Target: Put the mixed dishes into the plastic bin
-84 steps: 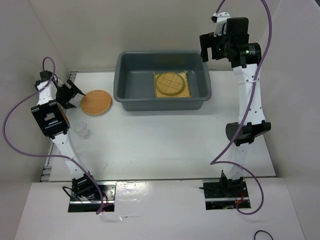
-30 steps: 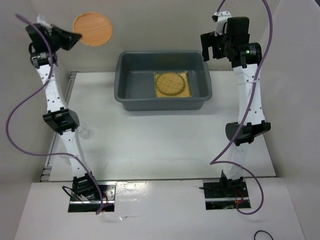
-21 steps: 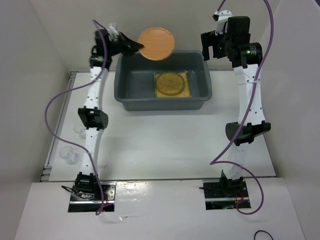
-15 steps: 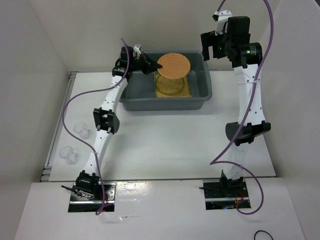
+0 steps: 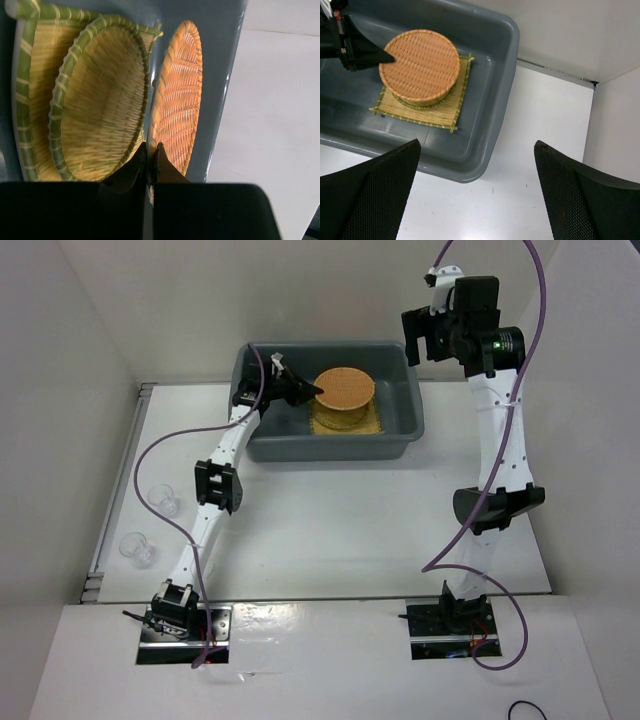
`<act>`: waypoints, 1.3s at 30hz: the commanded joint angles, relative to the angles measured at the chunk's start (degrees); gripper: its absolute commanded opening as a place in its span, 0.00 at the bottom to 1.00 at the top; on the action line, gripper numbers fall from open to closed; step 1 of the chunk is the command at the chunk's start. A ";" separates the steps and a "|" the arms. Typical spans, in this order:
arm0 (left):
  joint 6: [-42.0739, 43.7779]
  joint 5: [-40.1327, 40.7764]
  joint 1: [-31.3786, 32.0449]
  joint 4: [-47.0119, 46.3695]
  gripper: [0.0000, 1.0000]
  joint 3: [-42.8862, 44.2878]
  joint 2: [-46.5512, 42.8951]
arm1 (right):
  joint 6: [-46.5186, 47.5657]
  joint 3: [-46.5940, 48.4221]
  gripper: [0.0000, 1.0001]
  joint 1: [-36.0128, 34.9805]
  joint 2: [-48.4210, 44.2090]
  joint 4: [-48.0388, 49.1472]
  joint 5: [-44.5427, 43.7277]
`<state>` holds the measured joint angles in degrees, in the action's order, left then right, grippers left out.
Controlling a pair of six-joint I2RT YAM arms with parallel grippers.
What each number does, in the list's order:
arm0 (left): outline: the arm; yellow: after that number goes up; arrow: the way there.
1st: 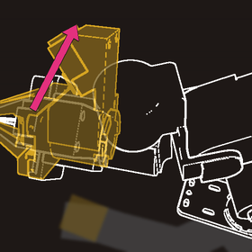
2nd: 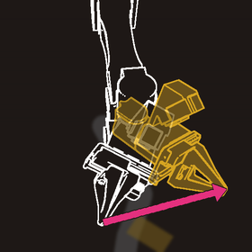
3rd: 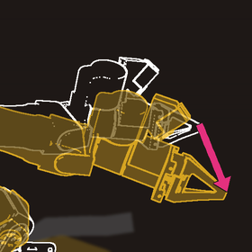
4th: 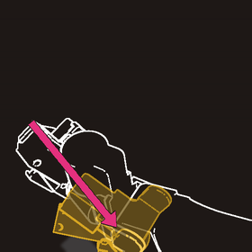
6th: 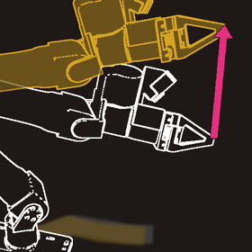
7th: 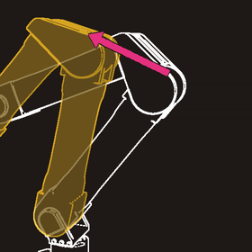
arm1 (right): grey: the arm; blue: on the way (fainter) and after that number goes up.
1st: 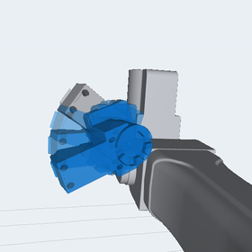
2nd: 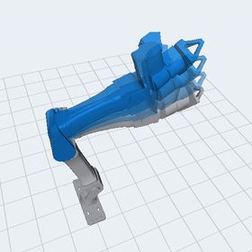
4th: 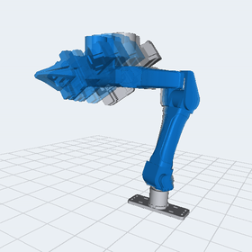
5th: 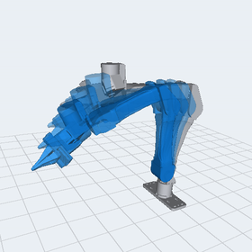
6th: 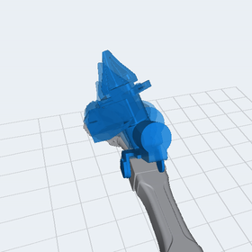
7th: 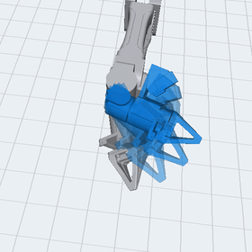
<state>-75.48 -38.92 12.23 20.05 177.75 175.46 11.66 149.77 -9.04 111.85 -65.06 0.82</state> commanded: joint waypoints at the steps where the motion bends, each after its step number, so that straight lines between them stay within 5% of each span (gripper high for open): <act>1: -1.69 -0.63 -0.72 -5.64 0.00 1.63 1.11 | 0.38 -0.36 0.98 -0.54 -3.48 0.46 -0.56; 17: -4.41 -3.27 -1.24 -5.99 0.09 1.63 3.49 | 0.38 0.17 0.98 -0.54 -2.43 0.46 -0.56; 30: 4.91 0.60 -0.72 5.26 0.61 1.63 -2.04 | 0.38 0.78 0.98 -0.54 -2.95 0.46 0.50; 32: 6.30 2.52 -0.72 5.26 1.00 1.63 -3.53 | 0.38 0.78 0.98 -0.54 -2.96 0.46 0.50; 39: 13.33 8.68 -5.28 12.63 1.00 1.63 -17.85 | 0.38 1.84 0.98 -0.54 -2.96 -0.06 2.34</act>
<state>-67.31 -33.63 10.02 31.46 177.75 170.19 11.68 149.58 -9.04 111.85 -65.21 1.63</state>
